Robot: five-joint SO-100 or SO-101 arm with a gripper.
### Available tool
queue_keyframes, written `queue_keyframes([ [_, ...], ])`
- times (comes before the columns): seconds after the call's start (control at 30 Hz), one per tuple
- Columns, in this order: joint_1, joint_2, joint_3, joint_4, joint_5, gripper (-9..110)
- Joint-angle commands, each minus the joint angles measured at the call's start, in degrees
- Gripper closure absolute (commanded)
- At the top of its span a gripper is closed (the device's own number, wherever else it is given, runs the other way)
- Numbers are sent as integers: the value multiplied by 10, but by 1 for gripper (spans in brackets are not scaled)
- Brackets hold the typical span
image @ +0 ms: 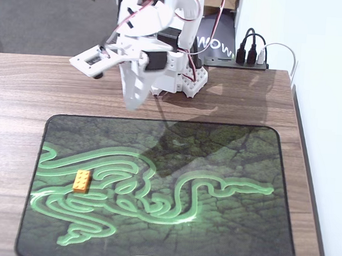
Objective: Grasp a lego block and put it on the plate.
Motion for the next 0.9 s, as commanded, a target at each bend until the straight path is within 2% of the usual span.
queue_keyframes([
  [0.0,18,-16,-39,5,-49,101],
  [0.47,138,-127,-120,-14,-359,101],
  [0.67,161,-192,-166,-48,-434,101],
  [0.87,150,-277,-265,-43,-451,101],
])
